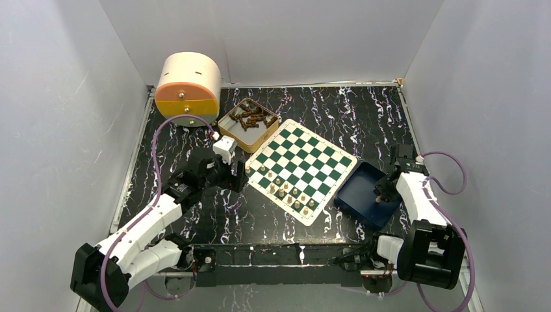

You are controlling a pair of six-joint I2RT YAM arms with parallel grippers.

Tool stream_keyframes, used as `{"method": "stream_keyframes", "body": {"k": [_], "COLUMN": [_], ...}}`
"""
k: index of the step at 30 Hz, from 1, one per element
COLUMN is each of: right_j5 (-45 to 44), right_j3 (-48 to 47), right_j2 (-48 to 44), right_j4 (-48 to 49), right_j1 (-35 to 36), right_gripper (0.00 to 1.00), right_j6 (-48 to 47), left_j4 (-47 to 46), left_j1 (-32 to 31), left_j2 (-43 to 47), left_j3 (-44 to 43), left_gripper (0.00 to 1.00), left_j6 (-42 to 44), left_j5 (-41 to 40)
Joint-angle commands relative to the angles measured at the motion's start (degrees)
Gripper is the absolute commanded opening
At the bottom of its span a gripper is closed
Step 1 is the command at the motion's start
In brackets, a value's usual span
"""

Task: Set up the chess pieces on the board
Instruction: Pick up the chess piece from the storage box.

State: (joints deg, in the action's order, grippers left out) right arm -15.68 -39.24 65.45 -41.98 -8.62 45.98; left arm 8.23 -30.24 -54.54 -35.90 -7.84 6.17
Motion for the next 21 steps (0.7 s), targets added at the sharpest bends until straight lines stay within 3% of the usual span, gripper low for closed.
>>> {"method": "stream_keyframes", "body": {"k": [1,9,21], "right_j5": [0.23,1.97,5.80], "right_j3": [0.79,0.02,-11.38], "right_j2": [-0.14,-2.20,-4.87], "right_j4": [1.41,1.54,-3.71], "right_j1": [-0.26,-0.18,1.35], "right_gripper": [0.27,0.15,0.12], "right_j6": [-0.84,-2.71,-9.40], "left_j4": [0.63,1.39,2.51], "left_j1": [-0.35,-0.35,-0.35], "left_j2": [1.55,1.90,1.58], "left_j3": [-1.10,-1.19,-2.00], "left_gripper": [0.84,0.84,0.82], "left_j6": [0.85,1.07,0.80], "left_j5": [-1.78,-3.79,-5.21]}}
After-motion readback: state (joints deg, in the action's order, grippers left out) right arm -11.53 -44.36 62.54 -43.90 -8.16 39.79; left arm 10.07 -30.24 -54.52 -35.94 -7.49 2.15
